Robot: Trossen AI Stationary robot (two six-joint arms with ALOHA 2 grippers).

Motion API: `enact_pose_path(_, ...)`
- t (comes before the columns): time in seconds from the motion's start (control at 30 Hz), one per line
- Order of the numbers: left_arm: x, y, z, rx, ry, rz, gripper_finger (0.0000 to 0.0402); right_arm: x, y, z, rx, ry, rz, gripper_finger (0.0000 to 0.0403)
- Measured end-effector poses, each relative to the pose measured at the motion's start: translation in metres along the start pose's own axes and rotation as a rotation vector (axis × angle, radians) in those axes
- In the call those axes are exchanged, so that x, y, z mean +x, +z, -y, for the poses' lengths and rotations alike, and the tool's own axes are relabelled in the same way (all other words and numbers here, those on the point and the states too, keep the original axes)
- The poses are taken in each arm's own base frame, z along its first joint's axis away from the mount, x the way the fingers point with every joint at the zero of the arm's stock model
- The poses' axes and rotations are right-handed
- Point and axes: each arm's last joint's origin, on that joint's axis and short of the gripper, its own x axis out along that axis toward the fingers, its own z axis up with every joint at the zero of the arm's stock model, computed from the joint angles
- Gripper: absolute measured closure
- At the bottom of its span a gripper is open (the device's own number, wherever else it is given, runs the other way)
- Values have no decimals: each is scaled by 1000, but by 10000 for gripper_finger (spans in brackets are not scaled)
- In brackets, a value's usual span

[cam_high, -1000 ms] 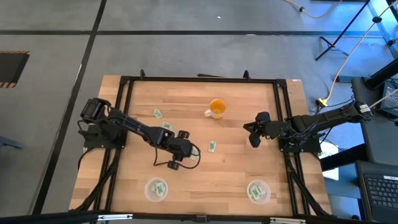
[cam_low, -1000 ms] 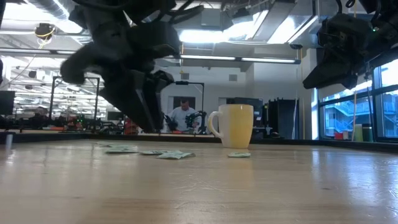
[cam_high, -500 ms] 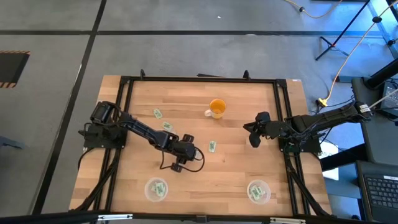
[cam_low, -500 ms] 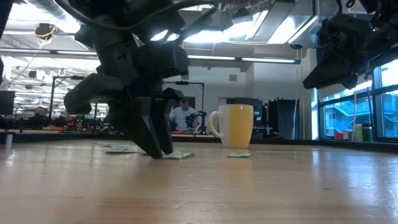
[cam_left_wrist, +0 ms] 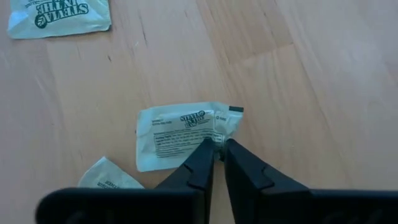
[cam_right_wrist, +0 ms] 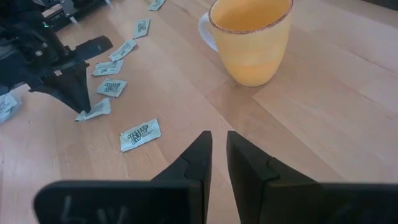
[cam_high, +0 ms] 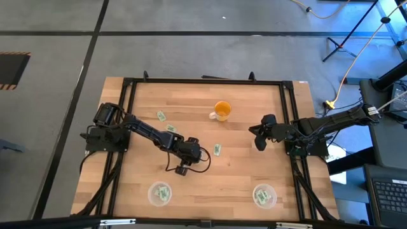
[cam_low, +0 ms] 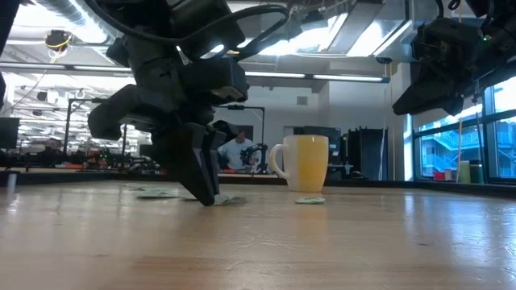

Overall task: Pick and place items into bin
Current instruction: Put the stevia packet into the left transparent bin

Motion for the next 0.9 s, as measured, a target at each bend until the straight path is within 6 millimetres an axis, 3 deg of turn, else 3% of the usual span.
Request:
enact_pose_path(0.17, -17, -4, 3, -19, -8, -41, 395, 0, 0, 0, -1, -1, 0, 350)
enact_pose_path(0.4, -67, 5, 15, -67, -28, 42, 391, 0, 0, 0, -2, -2, -2, 350)
enact_pose_path(0.67, -114, 5, 55, -139, -184, 101, 390, 0, 0, 0, -3, -3, -3, 350)
enact_pose_path(0.9, -121, -5, 102, -189, -276, 31, 389, 0, 0, 0, 1, -2, -2, 350)
